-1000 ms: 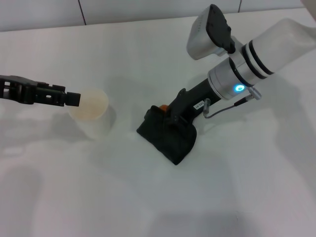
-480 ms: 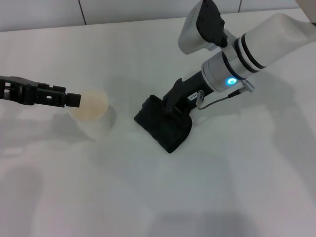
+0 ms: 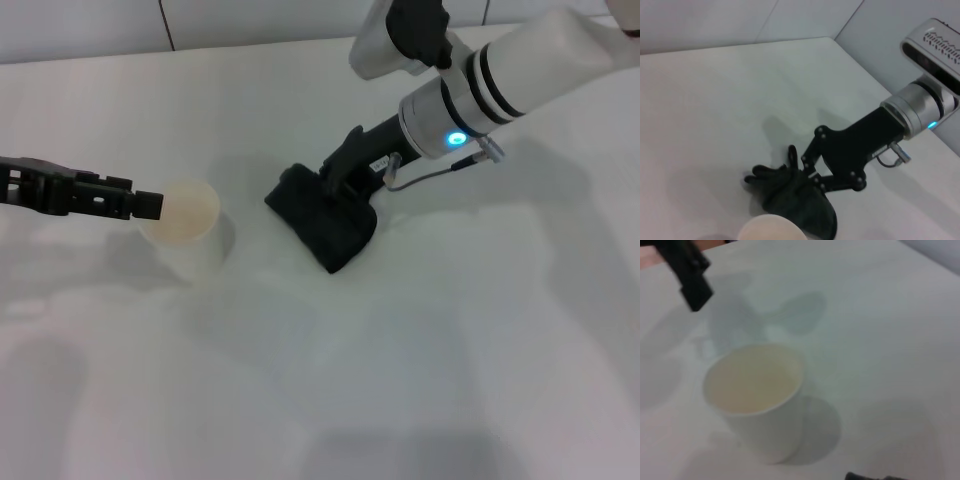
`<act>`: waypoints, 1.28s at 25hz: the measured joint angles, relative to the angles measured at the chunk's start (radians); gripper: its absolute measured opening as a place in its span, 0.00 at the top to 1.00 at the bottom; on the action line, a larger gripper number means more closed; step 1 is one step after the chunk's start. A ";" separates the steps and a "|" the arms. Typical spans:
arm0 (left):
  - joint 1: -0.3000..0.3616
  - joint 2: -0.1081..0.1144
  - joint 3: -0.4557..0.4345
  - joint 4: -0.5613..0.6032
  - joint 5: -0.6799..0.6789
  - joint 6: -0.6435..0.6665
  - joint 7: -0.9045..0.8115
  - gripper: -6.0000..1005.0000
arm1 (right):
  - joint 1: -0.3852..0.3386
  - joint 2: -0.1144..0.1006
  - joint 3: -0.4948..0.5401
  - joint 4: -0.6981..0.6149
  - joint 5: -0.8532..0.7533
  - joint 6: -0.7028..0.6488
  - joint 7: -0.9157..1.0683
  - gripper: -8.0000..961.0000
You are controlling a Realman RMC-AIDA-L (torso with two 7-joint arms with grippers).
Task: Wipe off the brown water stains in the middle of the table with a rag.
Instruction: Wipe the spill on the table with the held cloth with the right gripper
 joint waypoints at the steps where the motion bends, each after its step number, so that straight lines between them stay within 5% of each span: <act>1: 0.000 0.000 0.000 0.000 0.000 0.000 0.000 0.14 | 0.003 0.000 0.000 0.000 0.003 0.015 0.000 0.91; 15: -0.003 -0.001 0.000 0.000 0.002 -0.001 -0.001 0.14 | -0.002 0.000 -0.005 -0.002 -0.062 0.012 0.015 0.91; 24: -0.004 0.000 0.000 -0.001 0.003 -0.002 0.000 0.14 | 0.009 -0.011 -0.007 0.053 -0.100 -0.277 0.008 0.91; 32: -0.004 -0.001 0.000 0.000 0.003 -0.004 0.000 0.14 | 0.010 -0.005 -0.008 0.079 -0.154 -0.336 0.002 0.91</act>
